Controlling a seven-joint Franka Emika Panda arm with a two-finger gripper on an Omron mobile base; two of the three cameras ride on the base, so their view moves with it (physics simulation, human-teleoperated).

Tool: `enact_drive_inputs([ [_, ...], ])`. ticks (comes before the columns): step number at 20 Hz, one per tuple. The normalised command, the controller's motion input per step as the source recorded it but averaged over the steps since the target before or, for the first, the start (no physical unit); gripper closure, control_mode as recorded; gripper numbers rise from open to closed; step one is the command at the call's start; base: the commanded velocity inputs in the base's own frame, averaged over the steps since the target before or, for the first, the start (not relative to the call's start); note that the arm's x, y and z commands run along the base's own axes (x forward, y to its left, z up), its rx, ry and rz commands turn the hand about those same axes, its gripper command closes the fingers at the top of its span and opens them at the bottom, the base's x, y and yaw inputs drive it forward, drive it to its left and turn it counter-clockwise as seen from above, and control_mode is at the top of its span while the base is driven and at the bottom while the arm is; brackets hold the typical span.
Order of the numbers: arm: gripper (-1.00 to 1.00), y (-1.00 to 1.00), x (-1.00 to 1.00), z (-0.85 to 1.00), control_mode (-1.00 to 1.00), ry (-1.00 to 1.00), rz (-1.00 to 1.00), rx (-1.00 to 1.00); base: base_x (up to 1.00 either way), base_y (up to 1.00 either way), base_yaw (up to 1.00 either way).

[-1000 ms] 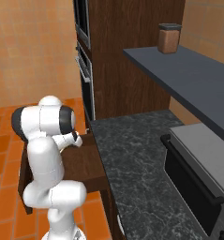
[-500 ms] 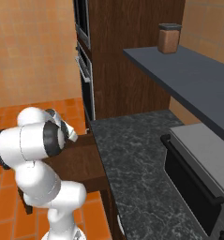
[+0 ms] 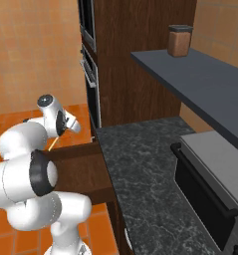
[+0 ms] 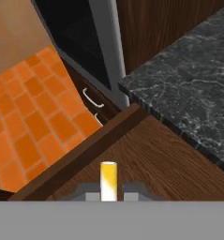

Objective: Take a straw from the drawer in front and place it inside the glass cup on the dining counter.

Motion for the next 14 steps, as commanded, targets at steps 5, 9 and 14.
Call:
enact_drive_inputs([
  [5,1.0,-0.37,-0.43,0.97,-1.0,0.0,0.09,-0.15,0.0,0.0,0.0],
  [9,1.0,-0.5,-0.72,0.49,-1.0,0.04,0.13,-0.04,0.0,0.0,0.0],
  [14,1.0,-0.15,-0.43,0.09,-1.0,0.16,0.09,0.0,0.0,0.0,0.0],
])
